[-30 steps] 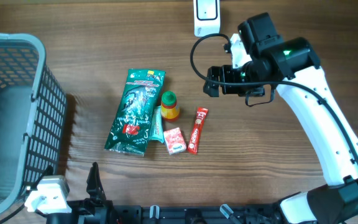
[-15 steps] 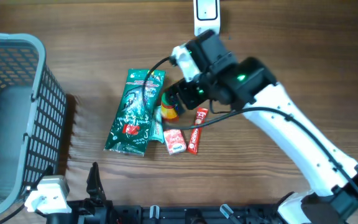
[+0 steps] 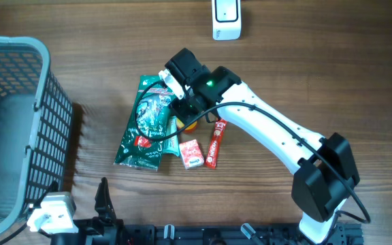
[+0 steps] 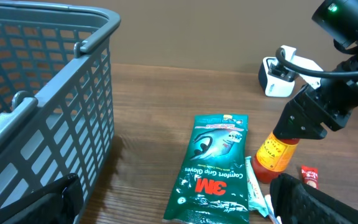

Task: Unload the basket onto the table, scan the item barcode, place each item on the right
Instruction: 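Grasp the orange-yellow bottle with right gripper and carry it to scanner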

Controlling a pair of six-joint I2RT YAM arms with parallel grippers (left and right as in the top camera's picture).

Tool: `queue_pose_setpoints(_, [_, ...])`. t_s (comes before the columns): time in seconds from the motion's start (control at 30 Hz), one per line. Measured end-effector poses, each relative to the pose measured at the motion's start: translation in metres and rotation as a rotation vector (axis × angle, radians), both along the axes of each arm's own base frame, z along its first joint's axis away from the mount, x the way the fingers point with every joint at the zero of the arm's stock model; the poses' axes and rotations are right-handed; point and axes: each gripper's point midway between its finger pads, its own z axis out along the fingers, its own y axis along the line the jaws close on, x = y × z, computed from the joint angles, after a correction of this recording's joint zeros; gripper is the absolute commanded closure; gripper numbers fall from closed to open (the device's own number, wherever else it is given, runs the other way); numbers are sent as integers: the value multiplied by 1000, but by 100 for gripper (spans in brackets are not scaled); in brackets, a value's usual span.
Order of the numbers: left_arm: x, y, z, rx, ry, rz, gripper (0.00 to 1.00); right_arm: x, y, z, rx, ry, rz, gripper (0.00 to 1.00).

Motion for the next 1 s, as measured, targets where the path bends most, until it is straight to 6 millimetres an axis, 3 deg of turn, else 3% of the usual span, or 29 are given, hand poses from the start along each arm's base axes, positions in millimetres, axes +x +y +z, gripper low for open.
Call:
queue_pose_setpoints(0.1, [0, 0, 0, 0, 0, 0, 0, -1, 0, -1, 1, 6, -12, 55])
queue_pose_setpoints(0.23, [0, 0, 0, 0, 0, 0, 0, 0, -8, -3, -3, 35, -137, 56])
queue_pose_setpoints(0.37, [0, 0, 0, 0, 0, 0, 0, 6, -40, -2, -69, 54, -368, 55])
queue_pose_setpoints(0.57, [0, 0, 0, 0, 0, 0, 0, 39, -105, -2, -53, 80, -803, 54])
queue_pose_setpoints(0.6, [0, 0, 0, 0, 0, 0, 0, 44, -117, -2, -44, 88, -889, 46])
queue_pose_setpoints(0.63, [0, 0, 0, 0, 0, 0, 0, 46, -131, -3, -34, 105, -991, 25])
queue_pose_setpoints(0.67, [0, 0, 0, 0, 0, 0, 0, 48, -142, -4, -10, 133, -1110, 18])
queue_pose_setpoints(0.73, [0, 0, 0, 0, 0, 0, 0, 49, -146, -6, 36, 176, -1225, 0])
queue_pose_setpoints(0.83, [0, 0, 0, 0, 0, 0, 0, 41, -140, -6, 60, 239, -1275, 0])
queue_pose_setpoints(0.87, [0, 0, 0, 0, 0, 0, 0, 36, -140, -2, 49, 258, -1283, 0])
queue_pose_setpoints(0.9, [0, 0, 0, 0, 0, 0, 0, 36, -139, 15, 60, 259, -1270, 0])
queue_pose_setpoints(1.0, [0, 0, 0, 0, 0, 0, 0, 48, -130, 82, 179, 169, -1135, 0])
